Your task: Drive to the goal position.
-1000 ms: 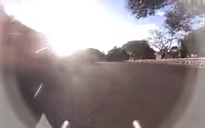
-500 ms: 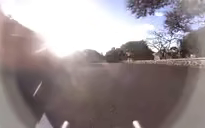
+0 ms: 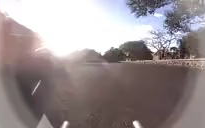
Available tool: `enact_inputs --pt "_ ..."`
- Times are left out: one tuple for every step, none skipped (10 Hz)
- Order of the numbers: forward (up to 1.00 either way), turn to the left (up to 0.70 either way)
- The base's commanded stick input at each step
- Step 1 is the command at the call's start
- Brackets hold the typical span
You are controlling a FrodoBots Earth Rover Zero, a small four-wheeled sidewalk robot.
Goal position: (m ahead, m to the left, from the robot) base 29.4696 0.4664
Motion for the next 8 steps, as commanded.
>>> enact_inputs --pt "0.7 0.03" --pt "0.7 0.03" --pt "0.7 0.03" --pt "0.7 0.03" --pt "0.7 0.03" --pt "0.7 0.03" --pt "0.7 0.03" --pt "0.7 0.03"
